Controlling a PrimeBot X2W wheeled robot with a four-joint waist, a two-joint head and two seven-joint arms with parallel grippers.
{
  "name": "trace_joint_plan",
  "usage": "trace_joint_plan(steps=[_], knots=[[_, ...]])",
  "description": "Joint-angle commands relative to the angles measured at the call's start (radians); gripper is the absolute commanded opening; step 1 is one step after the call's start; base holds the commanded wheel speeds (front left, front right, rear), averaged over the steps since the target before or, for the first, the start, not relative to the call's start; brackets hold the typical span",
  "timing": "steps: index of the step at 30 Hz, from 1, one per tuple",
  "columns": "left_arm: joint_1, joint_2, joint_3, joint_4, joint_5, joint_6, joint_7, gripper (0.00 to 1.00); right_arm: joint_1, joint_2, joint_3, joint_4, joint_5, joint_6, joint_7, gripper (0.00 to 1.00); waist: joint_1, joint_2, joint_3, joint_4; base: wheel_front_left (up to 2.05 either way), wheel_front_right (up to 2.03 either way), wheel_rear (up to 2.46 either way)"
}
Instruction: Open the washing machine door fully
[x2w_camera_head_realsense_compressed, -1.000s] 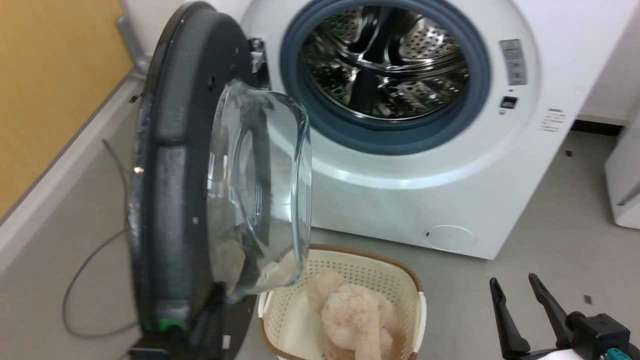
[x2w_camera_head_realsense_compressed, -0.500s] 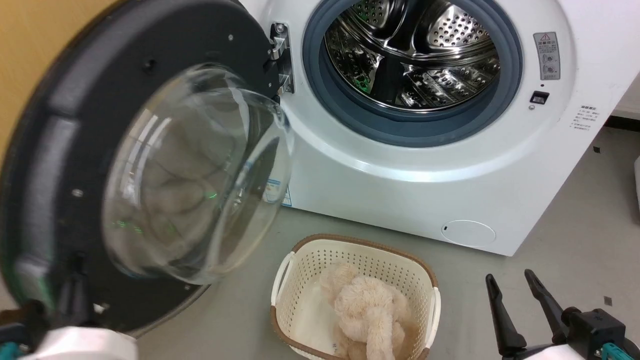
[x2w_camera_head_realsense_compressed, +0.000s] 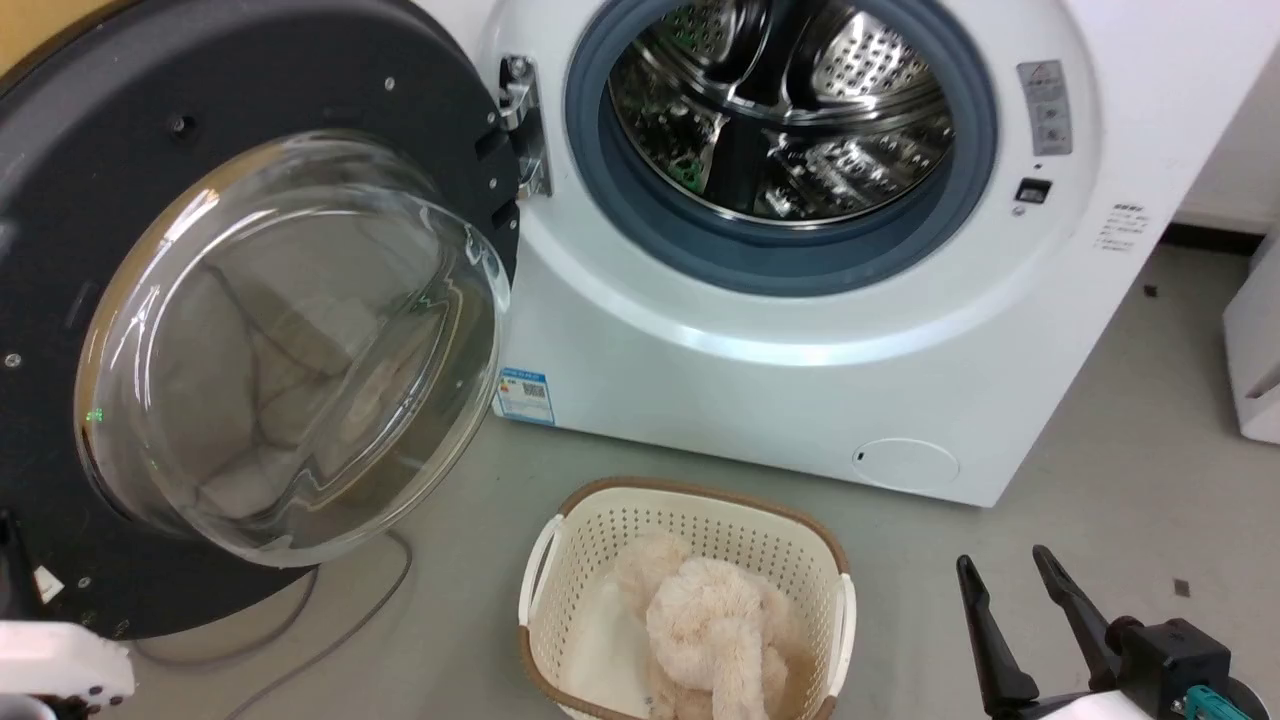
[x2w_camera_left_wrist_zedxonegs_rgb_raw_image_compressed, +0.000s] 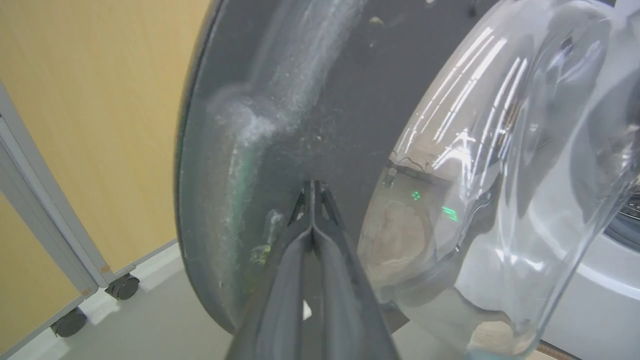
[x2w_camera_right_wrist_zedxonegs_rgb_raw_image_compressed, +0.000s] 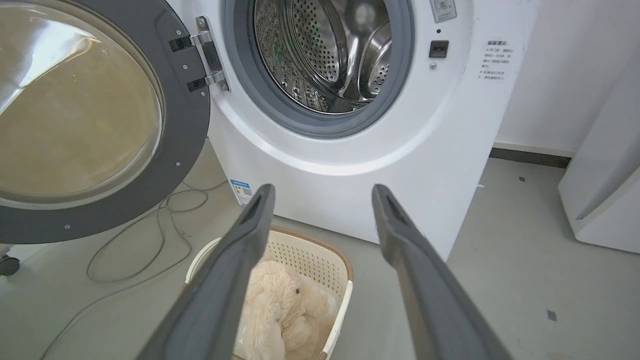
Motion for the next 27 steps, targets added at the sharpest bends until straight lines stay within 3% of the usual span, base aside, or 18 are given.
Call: trace_joint_plan(steps=[1,6,14,15,17,27], knots=[[-0.01,0.008,0.011,0.022,0.003,-0.008,-0.009,0.0,-0.013,0.003,0.003,0.003,-0.006,0.001,-0.001,1.0,-0.0001,0.0,-0.012,-0.01,0.0,0.0,0.0],[0.044,-0.036,0.036,-0.002,0.029,-0.009,-0.012,0.0,-0.009,0.003,0.005,0.002,-0.008,0.001,-0.001,1.0,-0.0001,0.0,-0.027,-0.028,0.0,0.0,0.0],[0.205,-0.15,0.023,-0.195,0.079,-0.015,-0.013,0.0,0.006,0.003,-0.011,-0.012,-0.014,0.001,-0.004,1.0,-0.0001,0.0,-0.032,-0.03,0.0,0.0,0.0],[0.22,-0.163,0.021,-0.223,0.088,-0.014,-0.013,0.21,0.007,0.003,-0.014,-0.015,-0.015,0.001,-0.004,1.0,-0.0001,0.0,-0.033,-0.029,0.0,0.0,0.0],[0.252,-0.186,0.009,-0.27,0.112,-0.01,-0.013,1.0,0.008,0.003,-0.019,-0.02,-0.017,0.001,-0.01,1.0,-0.0001,0.0,-0.035,-0.029,0.0,0.0,0.0],[0.276,-0.275,-0.116,-0.384,0.221,-0.032,-0.013,1.0,-0.002,0.003,0.002,-0.037,-0.038,0.001,-0.008,1.0,-0.0001,0.0,-0.044,-0.072,0.0,0.0,0.0]])
